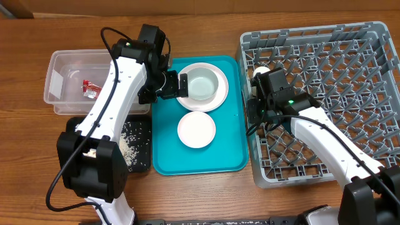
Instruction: Sort waste into correct bins and load items into the dishwasher
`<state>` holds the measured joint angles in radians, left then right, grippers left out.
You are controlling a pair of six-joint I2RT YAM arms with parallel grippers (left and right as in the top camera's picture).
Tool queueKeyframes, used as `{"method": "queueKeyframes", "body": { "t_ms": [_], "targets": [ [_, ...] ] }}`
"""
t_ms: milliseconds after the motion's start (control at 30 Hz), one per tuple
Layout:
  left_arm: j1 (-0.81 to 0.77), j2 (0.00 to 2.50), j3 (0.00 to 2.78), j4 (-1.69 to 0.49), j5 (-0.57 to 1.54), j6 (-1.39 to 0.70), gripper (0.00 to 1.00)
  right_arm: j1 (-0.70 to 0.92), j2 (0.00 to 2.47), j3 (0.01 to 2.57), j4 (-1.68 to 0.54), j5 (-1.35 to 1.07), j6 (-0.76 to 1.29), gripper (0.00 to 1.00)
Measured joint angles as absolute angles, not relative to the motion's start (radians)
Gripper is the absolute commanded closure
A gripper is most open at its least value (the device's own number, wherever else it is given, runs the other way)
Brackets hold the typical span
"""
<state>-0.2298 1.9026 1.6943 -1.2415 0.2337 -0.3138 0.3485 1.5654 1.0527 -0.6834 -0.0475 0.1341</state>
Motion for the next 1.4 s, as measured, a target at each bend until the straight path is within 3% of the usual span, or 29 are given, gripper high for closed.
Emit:
{"method": "queueKeyframes", "body": {
  "t_ms": [433, 633, 1300, 1400],
  "targets": [
    [-0.230, 1.903, 1.694, -1.242, 0.234, -0.314, 0.00, 0.349, 1.565, 1.053, -0.646, -0.051, 0.134, 0.83],
    [-0.230, 1.903, 1.694, -1.241, 0.234, -0.314, 0.00, 0.349, 1.565, 1.053, -0.632, -0.047, 0.143, 0.90],
    [-0.230, 1.903, 1.694, -1.242, 0.234, -0.314, 0.00, 0.349, 1.567, 1.045, -0.598, -0.044, 0.162, 0.90],
    [-0.230, 1.903, 1.694, -1.242, 0.234, -0.314, 0.00, 0.349, 1.567, 1.045, -0.598, -0.044, 0.162, 0.85]
  ]
}}
